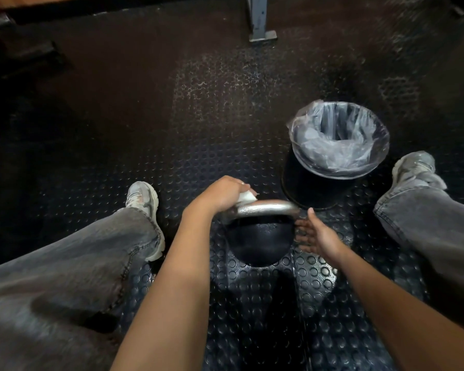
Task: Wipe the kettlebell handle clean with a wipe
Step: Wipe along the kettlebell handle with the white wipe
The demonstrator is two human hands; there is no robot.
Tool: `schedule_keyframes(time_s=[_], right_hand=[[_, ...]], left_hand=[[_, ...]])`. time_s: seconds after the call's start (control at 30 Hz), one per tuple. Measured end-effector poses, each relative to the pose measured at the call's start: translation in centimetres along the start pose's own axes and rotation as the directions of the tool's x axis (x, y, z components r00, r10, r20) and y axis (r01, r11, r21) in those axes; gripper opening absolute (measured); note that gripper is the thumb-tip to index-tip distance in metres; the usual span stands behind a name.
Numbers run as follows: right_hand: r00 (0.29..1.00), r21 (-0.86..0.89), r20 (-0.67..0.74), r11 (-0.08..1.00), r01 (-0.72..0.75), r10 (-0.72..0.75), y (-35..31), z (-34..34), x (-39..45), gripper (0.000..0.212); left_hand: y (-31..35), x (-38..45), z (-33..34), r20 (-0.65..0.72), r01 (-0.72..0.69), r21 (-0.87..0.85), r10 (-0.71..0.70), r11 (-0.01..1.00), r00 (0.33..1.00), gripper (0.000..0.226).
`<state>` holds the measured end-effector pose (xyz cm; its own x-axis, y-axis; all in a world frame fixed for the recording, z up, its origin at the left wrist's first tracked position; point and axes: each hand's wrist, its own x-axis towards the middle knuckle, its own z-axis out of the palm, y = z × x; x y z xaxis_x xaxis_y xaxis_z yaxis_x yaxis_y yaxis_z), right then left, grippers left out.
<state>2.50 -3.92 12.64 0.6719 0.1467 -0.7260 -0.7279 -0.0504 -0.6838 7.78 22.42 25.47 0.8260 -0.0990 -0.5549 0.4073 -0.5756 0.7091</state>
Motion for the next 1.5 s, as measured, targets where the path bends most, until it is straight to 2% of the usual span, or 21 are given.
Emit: schedule_keyframes(time_s=[0.1,0.2,0.27,0.33,0.43,0.6,0.73,0.77,0.83,0.9,0.97,1.07,1.17,1.23,1.3,1.5], right_hand=[[0.997,-0.056,-0.054,0.997,0.043,-0.046,-0.9,-0.2,0.0,0.061],[0.957,-0.132,-0.181,0.970,0.205,-0.227,-4.3,0.5,-1.0,0.042],[0.906,-0.176,-0.200,0.924,0.341,-0.372,-7.5,1.6,-2.4,0.026],[0.872,-0.158,-0.102,0.873,0.462,-0.480,-10.1,3.2,-4.1,0.028],[0.849,-0.160,0.045,0.835,0.526,-0.526,-12.7,6.1,-5.9,0.035],[0.810,-0.150,0.020,0.799,0.582,-0.586,-14.2,8.2,-6.2,0.029],[0.827,-0.202,0.021,0.808,0.554,-0.561,-14.2,7.1,-6.3,0.025],[0.821,-0.224,-0.009,0.801,0.554,-0.571,-14.0,6.4,-6.3,0.019],[0.801,-0.290,-0.159,0.803,0.521,-0.577,-12.9,4.4,-6.0,0.006],[0.772,-0.303,-0.338,0.839,0.452,-0.538,-10.5,2.2,-5.3,0.007],[0.750,-0.204,-0.490,0.895,0.395,-0.443,-7.1,1.4,-4.6,0.011],[0.754,-0.127,-0.589,0.955,0.267,-0.289,-1.4,2.5,-4.0,0.012],[0.823,-0.204,-0.499,0.960,0.191,-0.270,2.5,4.7,-4.1,0.034],[0.866,-0.204,-0.422,0.959,0.198,-0.269,2.5,5.1,-3.8,0.034],[0.878,-0.190,-0.399,0.960,0.204,-0.265,1.4,5.1,-3.4,0.032],[0.795,-0.372,-0.331,0.844,0.386,-0.509,-2.6,5.4,-5.5,0.047]], left_hand=[[0.2,-0.7,-0.4,-0.047,-0.057,-0.236,0.047,0.970,0.998,0.032],[0.4,-1.4,-0.6,-0.108,-0.113,-0.449,0.072,0.887,0.992,0.032],[0.8,-1.8,-0.4,-0.137,-0.151,-0.518,0.092,0.842,0.986,0.032],[1.2,-1.9,0.0,-0.158,-0.197,-0.560,0.130,0.805,0.979,0.033],[1.7,-1.9,0.6,-0.197,-0.255,-0.604,0.168,0.755,0.966,0.032],[2.0,-2.3,0.5,-0.239,-0.327,-0.568,0.229,0.755,0.944,0.031],[1.6,-2.4,0.1,-0.218,-0.347,-0.511,0.273,0.786,0.937,0.031],[1.2,-2.3,-0.2,-0.231,-0.340,-0.511,0.255,0.789,0.939,0.034],[-0.5,-1.9,-0.8,-0.289,-0.308,-0.538,0.172,0.785,0.942,0.040],[-3.1,-1.5,-0.9,-0.327,-0.248,-0.609,0.045,0.753,0.944,0.046],[-6.1,-1.1,-0.1,-0.315,-0.177,-0.709,-0.083,0.683,0.945,0.053],[-9.5,-0.6,2.9,-0.236,-0.039,-0.814,-0.268,0.580,0.934,0.061],[-11.3,-0.3,6.0,-0.125,0.099,-0.830,-0.357,0.549,0.926,0.071],[-11.5,-0.2,6.9,-0.094,0.133,-0.833,-0.375,0.537,0.922,0.077],[-11.2,-0.2,7.0,-0.088,0.130,-0.842,-0.370,0.524,0.925,0.080],[-11.9,-0.2,6.7,-0.082,0.104,-0.853,-0.329,0.512,0.941,0.086]])
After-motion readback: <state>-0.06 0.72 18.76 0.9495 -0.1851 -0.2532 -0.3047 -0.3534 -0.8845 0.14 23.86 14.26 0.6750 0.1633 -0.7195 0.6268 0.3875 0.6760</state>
